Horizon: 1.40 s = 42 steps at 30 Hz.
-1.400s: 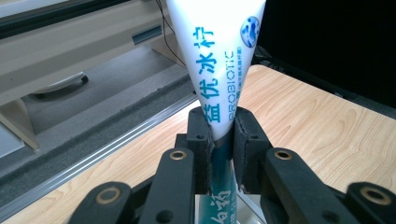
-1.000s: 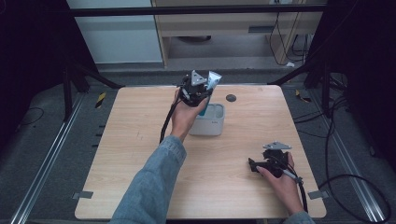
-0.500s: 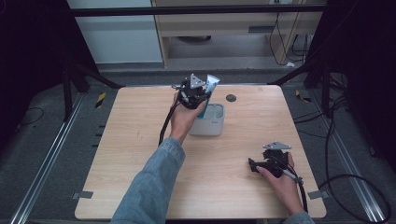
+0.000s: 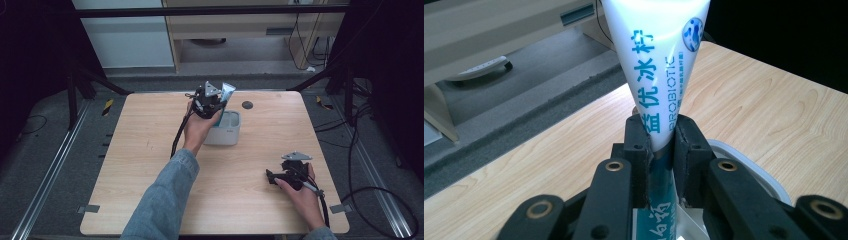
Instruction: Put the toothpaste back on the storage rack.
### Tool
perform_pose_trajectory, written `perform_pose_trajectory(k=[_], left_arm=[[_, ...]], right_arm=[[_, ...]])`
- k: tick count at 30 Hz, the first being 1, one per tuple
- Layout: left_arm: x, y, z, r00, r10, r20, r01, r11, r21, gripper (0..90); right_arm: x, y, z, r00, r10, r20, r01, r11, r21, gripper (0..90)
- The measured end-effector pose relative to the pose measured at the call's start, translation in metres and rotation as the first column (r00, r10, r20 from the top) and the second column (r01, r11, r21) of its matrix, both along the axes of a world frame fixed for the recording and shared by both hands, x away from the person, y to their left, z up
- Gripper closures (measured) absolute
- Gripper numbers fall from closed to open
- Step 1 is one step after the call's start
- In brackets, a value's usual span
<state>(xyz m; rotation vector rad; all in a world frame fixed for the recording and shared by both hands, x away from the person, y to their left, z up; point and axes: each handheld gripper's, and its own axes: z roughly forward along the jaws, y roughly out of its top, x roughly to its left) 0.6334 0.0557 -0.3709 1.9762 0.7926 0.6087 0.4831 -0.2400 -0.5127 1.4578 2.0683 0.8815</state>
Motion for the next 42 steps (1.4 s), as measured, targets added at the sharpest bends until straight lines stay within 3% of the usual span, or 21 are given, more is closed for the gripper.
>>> perform_pose_trajectory(k=[20, 42], left_arm=[[-0.001, -0.003, -0.008, 0.9998, -0.002, -0.017, 0.002, 0.9999, 0.011, 78.1], [-0.003, -0.008, -0.015, 0.9986, -0.017, -0.049, 0.021, 0.9967, 0.078, 77.8]], right_arm=[[0.000, 0.000, 0.000, 1.0000, -0.001, 0.000, 0.001, 1.0000, 0.000, 0.7], [0.000, 0.000, 0.000, 1.0000, -0.001, -0.001, 0.001, 1.0000, 0.002, 0.7]])
